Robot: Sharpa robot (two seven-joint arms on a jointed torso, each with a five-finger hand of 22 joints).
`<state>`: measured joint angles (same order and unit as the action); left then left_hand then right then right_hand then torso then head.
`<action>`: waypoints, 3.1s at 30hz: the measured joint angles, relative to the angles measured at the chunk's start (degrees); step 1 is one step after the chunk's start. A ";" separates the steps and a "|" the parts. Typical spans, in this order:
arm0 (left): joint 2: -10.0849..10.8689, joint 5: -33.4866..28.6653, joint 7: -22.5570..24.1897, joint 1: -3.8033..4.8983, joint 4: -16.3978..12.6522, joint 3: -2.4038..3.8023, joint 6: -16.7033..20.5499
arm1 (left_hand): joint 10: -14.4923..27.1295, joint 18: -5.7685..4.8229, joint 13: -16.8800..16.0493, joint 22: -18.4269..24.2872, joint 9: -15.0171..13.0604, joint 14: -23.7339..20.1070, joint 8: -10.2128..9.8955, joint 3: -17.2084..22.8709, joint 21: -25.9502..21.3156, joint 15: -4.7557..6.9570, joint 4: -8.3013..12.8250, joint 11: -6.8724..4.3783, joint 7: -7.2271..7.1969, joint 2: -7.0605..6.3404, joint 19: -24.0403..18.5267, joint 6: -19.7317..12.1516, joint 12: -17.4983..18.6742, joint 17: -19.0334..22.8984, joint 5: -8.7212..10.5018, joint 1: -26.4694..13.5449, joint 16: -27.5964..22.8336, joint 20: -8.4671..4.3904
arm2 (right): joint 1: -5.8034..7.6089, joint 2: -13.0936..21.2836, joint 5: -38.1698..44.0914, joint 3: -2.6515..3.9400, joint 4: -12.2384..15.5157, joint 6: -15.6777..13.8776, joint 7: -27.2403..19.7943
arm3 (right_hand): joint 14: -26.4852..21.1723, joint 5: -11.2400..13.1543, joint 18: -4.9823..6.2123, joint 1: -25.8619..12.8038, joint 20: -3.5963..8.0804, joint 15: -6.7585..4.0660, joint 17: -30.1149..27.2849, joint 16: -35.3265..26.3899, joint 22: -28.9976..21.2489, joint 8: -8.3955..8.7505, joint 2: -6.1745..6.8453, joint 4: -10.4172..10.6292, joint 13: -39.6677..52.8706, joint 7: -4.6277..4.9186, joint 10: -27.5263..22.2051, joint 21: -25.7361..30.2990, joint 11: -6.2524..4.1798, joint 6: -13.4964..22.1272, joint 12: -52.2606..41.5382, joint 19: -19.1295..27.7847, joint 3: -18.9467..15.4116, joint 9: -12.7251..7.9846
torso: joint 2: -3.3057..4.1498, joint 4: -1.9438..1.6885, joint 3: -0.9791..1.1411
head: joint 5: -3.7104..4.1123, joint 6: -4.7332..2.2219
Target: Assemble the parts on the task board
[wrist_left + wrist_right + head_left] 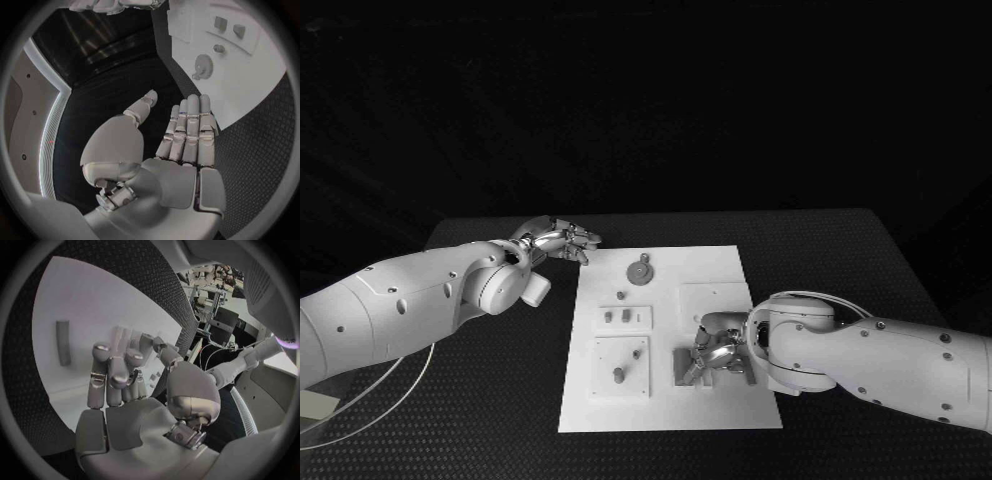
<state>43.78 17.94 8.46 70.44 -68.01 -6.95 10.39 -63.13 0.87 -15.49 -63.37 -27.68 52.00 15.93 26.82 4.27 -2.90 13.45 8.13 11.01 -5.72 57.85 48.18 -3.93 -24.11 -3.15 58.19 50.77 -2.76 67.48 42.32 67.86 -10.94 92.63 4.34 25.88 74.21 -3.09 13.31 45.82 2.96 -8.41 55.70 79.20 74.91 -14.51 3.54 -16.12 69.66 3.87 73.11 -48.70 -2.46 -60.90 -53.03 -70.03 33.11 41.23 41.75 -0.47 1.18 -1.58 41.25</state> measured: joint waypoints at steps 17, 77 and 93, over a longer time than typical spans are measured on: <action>0.02 0.00 -0.05 0.00 0.01 0.00 -0.13 | 0.00 0.00 0.01 0.00 0.00 0.00 0.00 0.00 0.00 0.00 0.00 0.00 0.00 -0.23 0.00 0.00 0.00 0.01 0.00 -0.23 0.00 0.00 | -0.50 0.44 4.08 -0.02 1.69 -0.26 -0.23 | 0.31 -0.01 0.02 4.25 -0.01 -0.06 0.39 0.19 0.00 0.00 3.96 -0.39 0.13 -0.16 0.62 0.00 -0.21 -0.41 0.00 -0.01 -0.38 0.13 | 0.00 0.02 0.04 | -0.01 0.13; 0.05 0.00 -0.30 0.00 0.15 -0.03 -0.54 | 0.00 0.00 -0.06 0.00 0.04 0.00 0.00 -0.15 0.00 0.00 -0.14 0.00 0.00 -0.23 0.00 0.00 0.00 -0.11 0.00 -0.23 0.00 0.00 | 1.51 5.94 8.99 3.36 -0.54 -4.09 -1.03 | 1.12 -0.01 0.46 -4.45 -0.02 -0.05 1.93 1.02 0.00 0.21 5.60 12.13 0.69 -0.49 1.24 -0.22 -0.41 -1.25 0.00 -0.82 0.73 0.13 | -0.02 0.07 0.04 | 1.00 -0.74; 0.11 0.00 -0.78 0.00 -0.01 -0.07 -1.06 | 0.00 0.00 -0.05 0.00 0.12 0.00 0.21 -0.35 0.00 0.00 -1.38 0.00 0.00 -0.10 0.00 0.00 0.00 -0.20 0.00 -1.31 0.00 0.00 | 2.59 8.91 0.21 3.07 0.93 8.34 3.57 | 0.76 -0.01 0.52 -5.17 0.01 -0.40 0.96 1.19 0.00 0.21 -2.28 4.73 1.14 -0.59 1.23 -0.57 -0.41 -1.99 -0.40 0.24 -2.51 0.70 | -0.01 0.06 0.07 | 1.41 -1.02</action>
<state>43.89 17.94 7.68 70.44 -68.02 -7.02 9.32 -63.13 0.87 -15.54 -63.38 -27.57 52.00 16.14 26.47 4.27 -2.90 12.07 8.13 11.01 -5.82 57.85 48.18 -3.93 -24.30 -3.15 56.89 50.77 -2.76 70.06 51.24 68.07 -7.87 93.56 12.68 29.45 74.96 -3.10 13.83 40.65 2.96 -8.81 56.65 80.38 74.91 -14.31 1.26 -11.39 70.80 3.29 74.34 -49.27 -2.87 -62.89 -53.42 -69.79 30.61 41.93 41.75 -0.41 1.25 -0.18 40.24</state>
